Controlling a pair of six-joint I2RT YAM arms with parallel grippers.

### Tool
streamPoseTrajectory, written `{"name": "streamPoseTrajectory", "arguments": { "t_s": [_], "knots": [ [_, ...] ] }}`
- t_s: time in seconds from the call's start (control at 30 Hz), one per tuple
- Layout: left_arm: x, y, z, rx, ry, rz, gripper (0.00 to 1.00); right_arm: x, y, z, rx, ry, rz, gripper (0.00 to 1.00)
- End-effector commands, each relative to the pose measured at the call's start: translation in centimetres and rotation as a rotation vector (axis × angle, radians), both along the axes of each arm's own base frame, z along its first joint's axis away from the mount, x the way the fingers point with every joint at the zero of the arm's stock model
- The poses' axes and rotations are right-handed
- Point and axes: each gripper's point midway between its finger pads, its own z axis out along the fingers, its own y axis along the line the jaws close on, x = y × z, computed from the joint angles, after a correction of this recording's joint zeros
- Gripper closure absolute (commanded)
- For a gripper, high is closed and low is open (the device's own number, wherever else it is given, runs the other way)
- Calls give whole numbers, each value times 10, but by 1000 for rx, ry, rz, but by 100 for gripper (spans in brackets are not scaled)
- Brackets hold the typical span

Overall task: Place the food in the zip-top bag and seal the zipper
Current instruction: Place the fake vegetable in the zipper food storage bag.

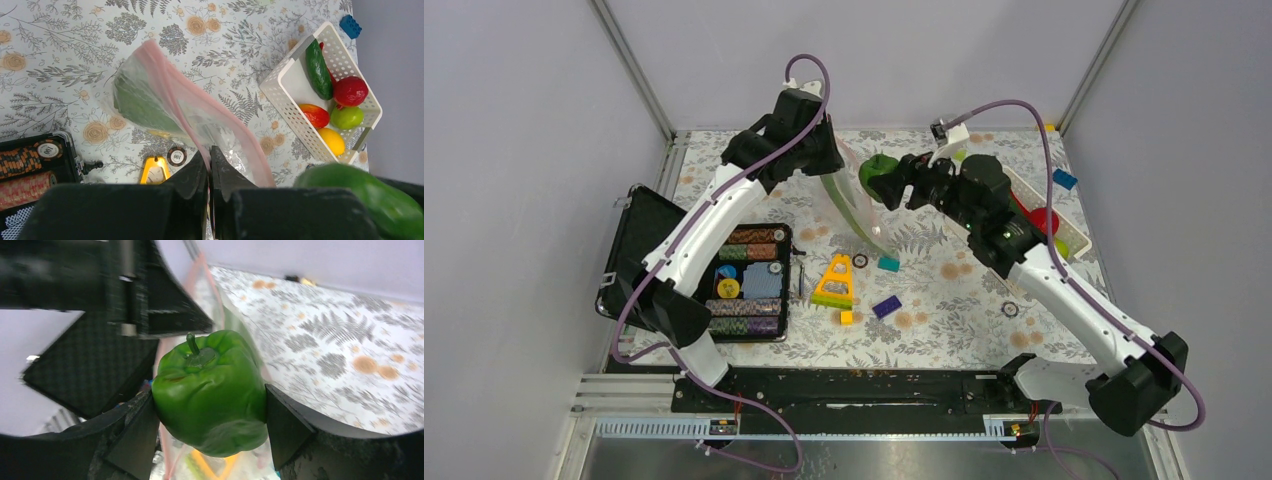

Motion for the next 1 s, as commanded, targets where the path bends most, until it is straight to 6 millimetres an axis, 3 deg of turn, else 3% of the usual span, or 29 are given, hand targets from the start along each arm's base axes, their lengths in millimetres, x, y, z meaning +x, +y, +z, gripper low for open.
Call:
{"name": "streamPoseTrajectory", "arguments": {
  "t_s": [0.0, 0.13, 0.3, 0.5, 0.77, 0.97],
  "knots": [
    [-2, -10, 20, -41, -61, -54, 95, -41, 22, 63, 206, -128, 212, 89],
    [-7, -17, 19, -74, -46, -86, 95, -59, 27, 88, 326, -161, 297, 90],
    [-9, -19, 18, -98, -40, -88, 96, -68, 34, 93, 388, -148, 361, 90],
    [-13, -20, 21, -123, -36, -86, 100, -56, 39, 67, 403, -86, 331, 90],
    [-18, -22, 13, -157, -7, -77, 100, -30, 40, 17, 381, 9, 218, 89],
    [-20, -21, 10, -162, 2, -71, 100, -8, 29, -24, 286, 44, 81, 89]
  ]
}}
